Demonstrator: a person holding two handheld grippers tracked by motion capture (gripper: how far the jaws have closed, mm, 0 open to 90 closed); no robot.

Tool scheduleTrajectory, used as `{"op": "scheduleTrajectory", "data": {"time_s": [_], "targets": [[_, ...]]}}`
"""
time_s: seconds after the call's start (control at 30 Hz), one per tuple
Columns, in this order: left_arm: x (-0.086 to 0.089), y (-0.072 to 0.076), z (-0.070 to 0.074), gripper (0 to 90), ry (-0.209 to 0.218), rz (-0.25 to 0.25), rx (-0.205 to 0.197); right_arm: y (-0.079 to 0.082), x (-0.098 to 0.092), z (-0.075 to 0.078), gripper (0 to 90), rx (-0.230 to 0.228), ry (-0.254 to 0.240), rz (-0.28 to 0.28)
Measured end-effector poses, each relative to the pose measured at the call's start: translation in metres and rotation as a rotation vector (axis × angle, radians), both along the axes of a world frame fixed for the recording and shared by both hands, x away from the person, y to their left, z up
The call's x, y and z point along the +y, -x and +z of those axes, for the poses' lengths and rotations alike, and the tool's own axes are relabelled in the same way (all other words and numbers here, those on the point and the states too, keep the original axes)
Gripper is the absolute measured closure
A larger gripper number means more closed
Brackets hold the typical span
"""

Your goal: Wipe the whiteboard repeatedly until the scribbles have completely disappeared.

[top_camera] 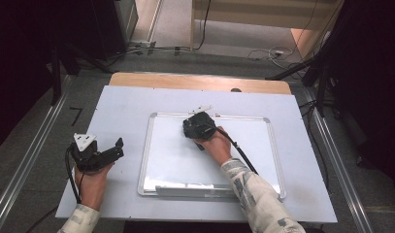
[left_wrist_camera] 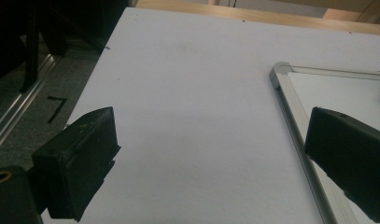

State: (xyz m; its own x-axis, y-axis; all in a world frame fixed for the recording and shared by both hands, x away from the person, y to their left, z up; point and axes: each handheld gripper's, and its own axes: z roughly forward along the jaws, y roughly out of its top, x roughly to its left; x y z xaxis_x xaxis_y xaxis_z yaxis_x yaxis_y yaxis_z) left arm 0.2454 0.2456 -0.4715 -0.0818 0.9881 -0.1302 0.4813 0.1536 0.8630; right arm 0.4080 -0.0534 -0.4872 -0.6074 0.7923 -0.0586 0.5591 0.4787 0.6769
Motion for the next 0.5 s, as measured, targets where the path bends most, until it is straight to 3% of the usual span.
{"op": "scheduleTrajectory", "data": {"time_s": [0.5], "targets": [[0.0, 0.0, 0.0, 3.2, -0.001, 0.001, 0.001, -0.006, -0.03, 0.001, 38.8, 0.0, 0.004, -0.067]]}}
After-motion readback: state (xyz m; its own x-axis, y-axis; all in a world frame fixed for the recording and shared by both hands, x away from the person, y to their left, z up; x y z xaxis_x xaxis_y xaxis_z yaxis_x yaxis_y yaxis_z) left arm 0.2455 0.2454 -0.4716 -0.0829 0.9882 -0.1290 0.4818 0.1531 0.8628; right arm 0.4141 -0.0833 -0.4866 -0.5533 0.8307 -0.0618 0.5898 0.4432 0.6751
